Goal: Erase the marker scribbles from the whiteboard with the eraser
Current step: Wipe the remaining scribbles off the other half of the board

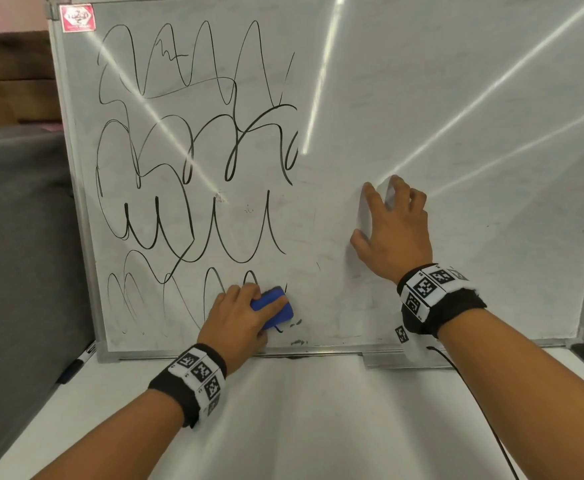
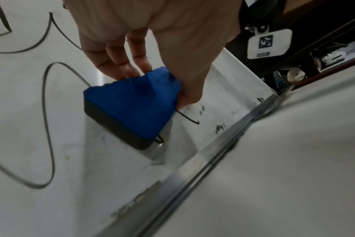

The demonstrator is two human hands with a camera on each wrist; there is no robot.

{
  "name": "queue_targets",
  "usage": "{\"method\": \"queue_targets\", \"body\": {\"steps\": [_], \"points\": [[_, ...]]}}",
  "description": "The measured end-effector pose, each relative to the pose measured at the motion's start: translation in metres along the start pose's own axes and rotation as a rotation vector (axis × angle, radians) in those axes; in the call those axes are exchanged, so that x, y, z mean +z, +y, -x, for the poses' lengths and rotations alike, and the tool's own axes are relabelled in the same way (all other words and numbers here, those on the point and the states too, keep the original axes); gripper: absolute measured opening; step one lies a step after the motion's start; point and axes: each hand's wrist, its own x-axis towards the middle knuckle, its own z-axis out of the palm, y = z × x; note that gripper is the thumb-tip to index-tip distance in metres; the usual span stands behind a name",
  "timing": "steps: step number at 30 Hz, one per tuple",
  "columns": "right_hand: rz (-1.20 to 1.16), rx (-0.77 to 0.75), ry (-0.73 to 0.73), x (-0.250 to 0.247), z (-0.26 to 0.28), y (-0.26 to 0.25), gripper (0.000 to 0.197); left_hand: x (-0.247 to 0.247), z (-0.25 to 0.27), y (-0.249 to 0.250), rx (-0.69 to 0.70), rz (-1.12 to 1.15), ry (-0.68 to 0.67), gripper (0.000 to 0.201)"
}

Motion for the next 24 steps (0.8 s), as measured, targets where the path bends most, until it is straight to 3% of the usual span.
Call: {"method": "queue_targets", "body": {"steps": [6,12,19,24], "points": [[0.009,0.000,0.000,0.002,0.001,0.000,0.076,-0.006,-0.014,-0.004,-0.045,0.019,0.027,0.072],[0.007,-0.002,-0.004,0.004,0.004,-0.001,0.077,0.004,0.006,-0.007,0.169,-0.048,-0.126,0.084],[0.010,0.008,-0.002,0.006,0.004,-0.002,0.077,-0.022,-0.038,-0.007,0.130,-0.065,-0.003,0.076],[0.013,0.008,-0.007,0.008,0.007,-0.001,0.078,-0.011,-0.026,-0.002,0.164,-0.037,-0.046,0.078]]}}
